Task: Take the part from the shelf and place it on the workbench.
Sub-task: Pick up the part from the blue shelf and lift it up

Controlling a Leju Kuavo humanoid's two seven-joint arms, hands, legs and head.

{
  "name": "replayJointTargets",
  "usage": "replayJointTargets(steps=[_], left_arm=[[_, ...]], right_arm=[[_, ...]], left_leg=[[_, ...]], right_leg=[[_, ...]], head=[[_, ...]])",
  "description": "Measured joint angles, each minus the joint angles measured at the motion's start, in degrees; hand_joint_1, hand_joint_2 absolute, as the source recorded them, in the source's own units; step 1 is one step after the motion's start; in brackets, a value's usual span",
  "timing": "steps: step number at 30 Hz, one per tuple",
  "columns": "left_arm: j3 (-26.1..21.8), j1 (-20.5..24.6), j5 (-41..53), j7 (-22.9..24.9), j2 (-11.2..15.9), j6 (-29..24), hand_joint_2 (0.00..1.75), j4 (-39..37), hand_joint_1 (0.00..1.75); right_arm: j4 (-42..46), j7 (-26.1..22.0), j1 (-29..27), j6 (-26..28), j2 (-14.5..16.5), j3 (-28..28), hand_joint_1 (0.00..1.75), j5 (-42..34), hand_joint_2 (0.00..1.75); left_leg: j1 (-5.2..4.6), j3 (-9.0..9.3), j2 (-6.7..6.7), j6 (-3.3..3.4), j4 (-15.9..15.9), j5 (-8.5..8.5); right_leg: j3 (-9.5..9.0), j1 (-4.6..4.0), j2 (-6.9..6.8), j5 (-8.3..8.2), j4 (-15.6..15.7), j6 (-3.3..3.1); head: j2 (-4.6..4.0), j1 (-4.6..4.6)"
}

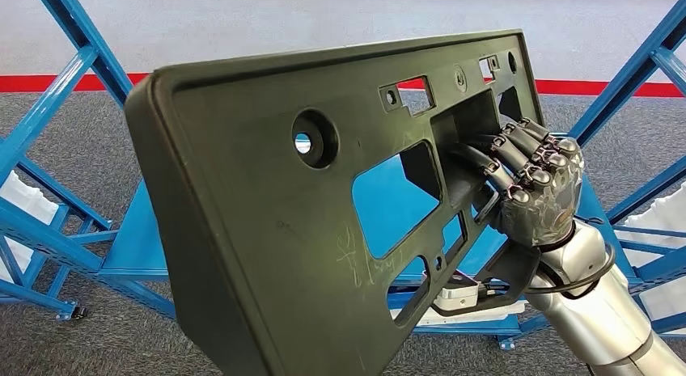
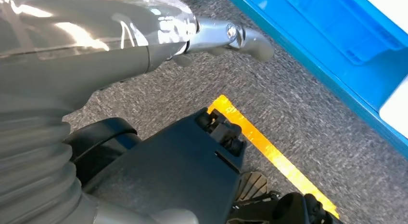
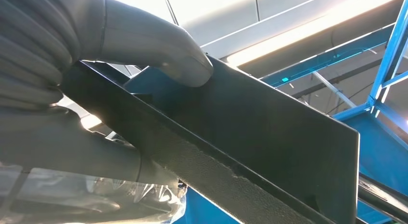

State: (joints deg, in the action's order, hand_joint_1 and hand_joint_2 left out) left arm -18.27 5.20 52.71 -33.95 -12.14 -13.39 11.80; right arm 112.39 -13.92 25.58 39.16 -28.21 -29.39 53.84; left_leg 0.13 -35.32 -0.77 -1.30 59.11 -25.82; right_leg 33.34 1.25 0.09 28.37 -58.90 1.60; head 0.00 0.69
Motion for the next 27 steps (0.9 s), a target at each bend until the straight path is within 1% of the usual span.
replayJointTargets(steps=[5, 11, 16, 18, 22, 25, 27], left_arm=[[-0.05, 0.10, -0.52, 3.39, 0.37, -0.31, 1.75, 0.00, 0.00], [-0.07, 0.05, 0.28, 5.78, 0.68, -1.90, 1.75, 0.00, 0.00], [-0.06, -0.04, 0.94, 7.46, 1.02, -3.40, 1.75, 0.00, 0.00], [-0.05, -0.05, 1.13, 7.67, 1.26, -3.98, 1.75, 0.00, 0.00], [-0.07, -0.03, 1.15, 7.33, 2.16, -4.34, 1.75, 0.00, 0.00], [-0.07, 0.03, 1.19, 6.93, 2.98, -4.59, 1.75, 0.02, 0.00], [-0.07, 0.06, 1.13, 6.75, 3.36, -4.68, 1.75, 0.03, 0.00]], right_arm=[[0.00, -0.30, -0.93, 0.12, 0.13, -0.17, 1.69, -0.31, 1.75], [0.08, -1.25, -2.72, 0.27, 0.10, -0.02, 1.69, -2.14, 1.75], [0.60, -4.44, -5.72, 0.38, 0.26, 0.93, 1.69, -4.08, 1.75], [0.68, -6.45, -7.13, 0.40, 1.00, 1.74, 1.69, -4.82, 1.75], [0.66, -9.92, -9.50, 0.40, 3.75, 3.44, 1.69, -5.99, 1.75], [0.64, -10.91, -10.39, 0.40, 5.49, 4.26, 1.69, -6.44, 1.75], [0.63, -11.17, -10.76, 0.40, 6.23, 4.60, 1.69, -6.60, 1.75]], left_leg=[[0.00, 0.00, 0.00, 0.00, 0.00, 0.00], [0.00, 0.01, 0.00, 0.00, 0.00, 0.00], [-0.09, 0.00, 0.01, 0.12, 0.07, -0.12], [-0.13, 0.00, 0.01, 0.23, 0.13, -0.21], [-0.23, -0.03, 0.03, 0.53, 0.39, -0.44], [-0.42, -0.03, 0.04, 0.93, 0.63, -0.69], [-0.25, 0.35, 0.08, 1.28, 0.08, -0.55]], right_leg=[[0.00, 0.00, 0.00, 0.00, 0.00, 0.00], [0.00, 0.00, 0.00, 0.00, 0.00, 0.00], [-0.04, 0.08, 0.00, 0.00, 0.07, 0.01], [-0.07, 0.15, 0.00, 0.02, 0.08, 0.05], [-0.15, 0.32, 0.00, 0.14, 0.08, 0.26], [-0.35, 0.47, 0.00, 0.24, 0.20, 0.59], [-0.59, 0.44, 0.00, 0.34, 0.32, 0.93]], head=[[0.00, -0.01], [0.00, -0.01], [0.00, 0.01], [0.00, 0.05], [0.00, 0.21], [0.00, 0.28], [0.00, 0.37]])
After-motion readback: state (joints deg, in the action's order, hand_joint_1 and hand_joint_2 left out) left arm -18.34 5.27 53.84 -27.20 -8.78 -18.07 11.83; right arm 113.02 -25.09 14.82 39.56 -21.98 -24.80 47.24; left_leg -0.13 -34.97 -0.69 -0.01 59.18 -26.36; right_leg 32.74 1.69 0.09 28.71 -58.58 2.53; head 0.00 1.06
